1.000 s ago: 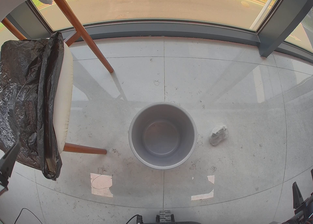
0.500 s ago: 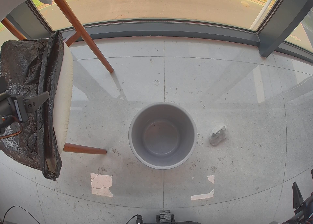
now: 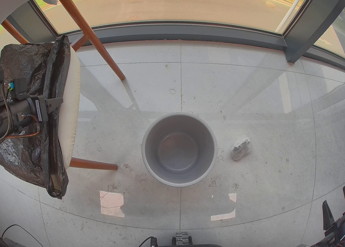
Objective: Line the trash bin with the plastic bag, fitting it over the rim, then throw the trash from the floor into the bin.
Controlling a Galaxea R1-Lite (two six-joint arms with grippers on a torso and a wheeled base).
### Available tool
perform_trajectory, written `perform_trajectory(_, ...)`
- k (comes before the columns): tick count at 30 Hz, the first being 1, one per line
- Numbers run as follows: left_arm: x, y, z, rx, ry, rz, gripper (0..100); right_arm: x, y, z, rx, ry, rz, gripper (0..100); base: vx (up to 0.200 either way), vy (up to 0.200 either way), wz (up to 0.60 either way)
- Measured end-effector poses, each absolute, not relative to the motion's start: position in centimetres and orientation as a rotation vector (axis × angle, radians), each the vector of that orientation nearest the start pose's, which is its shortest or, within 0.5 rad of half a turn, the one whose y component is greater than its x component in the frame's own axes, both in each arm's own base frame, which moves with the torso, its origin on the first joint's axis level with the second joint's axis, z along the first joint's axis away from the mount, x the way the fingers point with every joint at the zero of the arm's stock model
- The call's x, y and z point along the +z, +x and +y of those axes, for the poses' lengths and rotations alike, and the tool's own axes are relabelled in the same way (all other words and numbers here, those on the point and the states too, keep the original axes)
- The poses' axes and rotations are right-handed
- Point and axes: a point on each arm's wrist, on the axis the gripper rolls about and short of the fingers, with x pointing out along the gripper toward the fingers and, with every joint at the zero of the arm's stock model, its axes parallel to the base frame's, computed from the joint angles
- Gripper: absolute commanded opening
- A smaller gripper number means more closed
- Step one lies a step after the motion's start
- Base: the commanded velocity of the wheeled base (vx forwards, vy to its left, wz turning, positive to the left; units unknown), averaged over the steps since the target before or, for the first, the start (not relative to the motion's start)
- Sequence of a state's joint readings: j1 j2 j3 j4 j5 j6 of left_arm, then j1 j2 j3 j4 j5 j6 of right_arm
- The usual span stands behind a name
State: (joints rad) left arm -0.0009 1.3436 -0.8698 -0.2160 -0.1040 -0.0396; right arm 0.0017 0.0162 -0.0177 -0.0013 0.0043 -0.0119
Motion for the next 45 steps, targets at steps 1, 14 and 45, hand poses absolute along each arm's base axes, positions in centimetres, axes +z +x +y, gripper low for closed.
perform_trajectory(1, 25.3, 22.4, -0.2, -0.096, -0.052, 0.254, 0, 8.1, -2.3, 0.0, 0.006, -0.012, -0.003, 100, 0.000, 0.000, 0.00)
perform_trajectory(14, 24.6, 22.7, -0.4, -0.114, -0.054, 0.276, 0, 8.1, -2.3, 0.0, 0.005, -0.012, -0.003, 100, 0.000, 0.000, 0.00)
perform_trajectory(45, 25.2, 14.2, -10.6, -0.985, 0.045, 0.196, 0, 19.0, -0.6, 0.2, 0.316, 0.255, -0.036, 100, 0.000, 0.000, 0.00)
